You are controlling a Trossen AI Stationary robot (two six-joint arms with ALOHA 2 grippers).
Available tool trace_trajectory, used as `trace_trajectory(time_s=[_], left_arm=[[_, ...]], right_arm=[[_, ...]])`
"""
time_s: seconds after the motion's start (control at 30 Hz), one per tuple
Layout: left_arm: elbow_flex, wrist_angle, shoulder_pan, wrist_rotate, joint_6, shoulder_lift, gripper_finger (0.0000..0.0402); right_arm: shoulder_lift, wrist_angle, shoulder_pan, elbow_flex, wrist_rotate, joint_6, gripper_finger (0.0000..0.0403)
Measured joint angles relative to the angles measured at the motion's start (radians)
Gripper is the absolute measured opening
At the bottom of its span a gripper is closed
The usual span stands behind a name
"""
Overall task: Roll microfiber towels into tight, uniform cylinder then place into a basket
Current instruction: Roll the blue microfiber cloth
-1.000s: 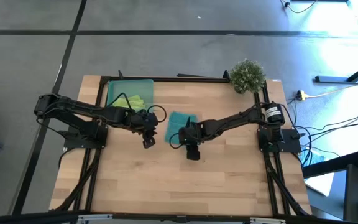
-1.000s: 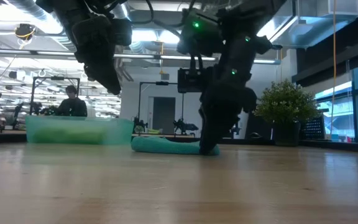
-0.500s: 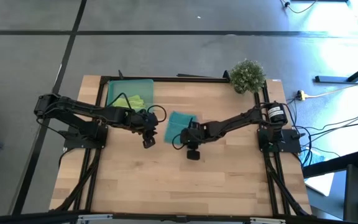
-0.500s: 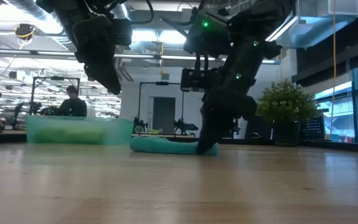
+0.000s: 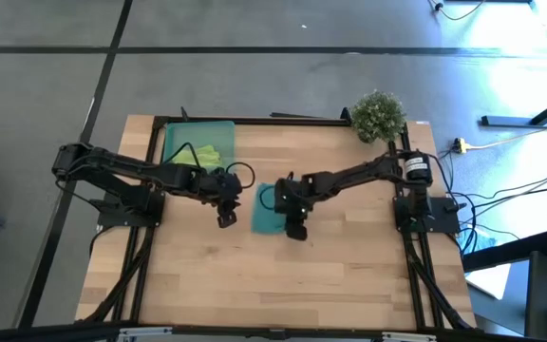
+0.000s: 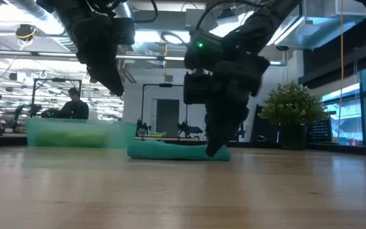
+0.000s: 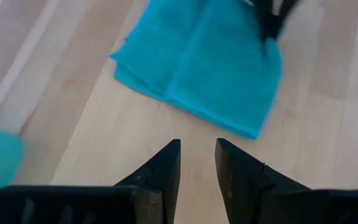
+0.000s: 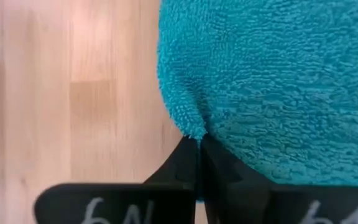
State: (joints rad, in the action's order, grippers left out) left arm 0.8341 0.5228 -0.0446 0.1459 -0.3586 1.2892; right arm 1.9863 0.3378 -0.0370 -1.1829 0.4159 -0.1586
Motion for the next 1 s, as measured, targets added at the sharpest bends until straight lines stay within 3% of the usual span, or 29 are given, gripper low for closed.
trace_trajectory(time_s=[0.47,0.8,1.0], left_arm=[[-0.001,-0.052,-0.095,-0.006,0.181,0.040,0.0096],[-0.001,-0.134,-0.100,0.001,0.274,0.204,0.0096],[-0.001,-0.136,-0.100,0.001,0.279,0.224,0.0096]], right_arm=[[-0.003,-0.018,-0.116,-0.054,0.136,-0.125,0.0004],[-0.005,-0.025,-0.117,-0.055,0.136,-0.125,0.0004],[-0.006,-0.025,-0.117,-0.056,0.135,-0.125,0.0004]])
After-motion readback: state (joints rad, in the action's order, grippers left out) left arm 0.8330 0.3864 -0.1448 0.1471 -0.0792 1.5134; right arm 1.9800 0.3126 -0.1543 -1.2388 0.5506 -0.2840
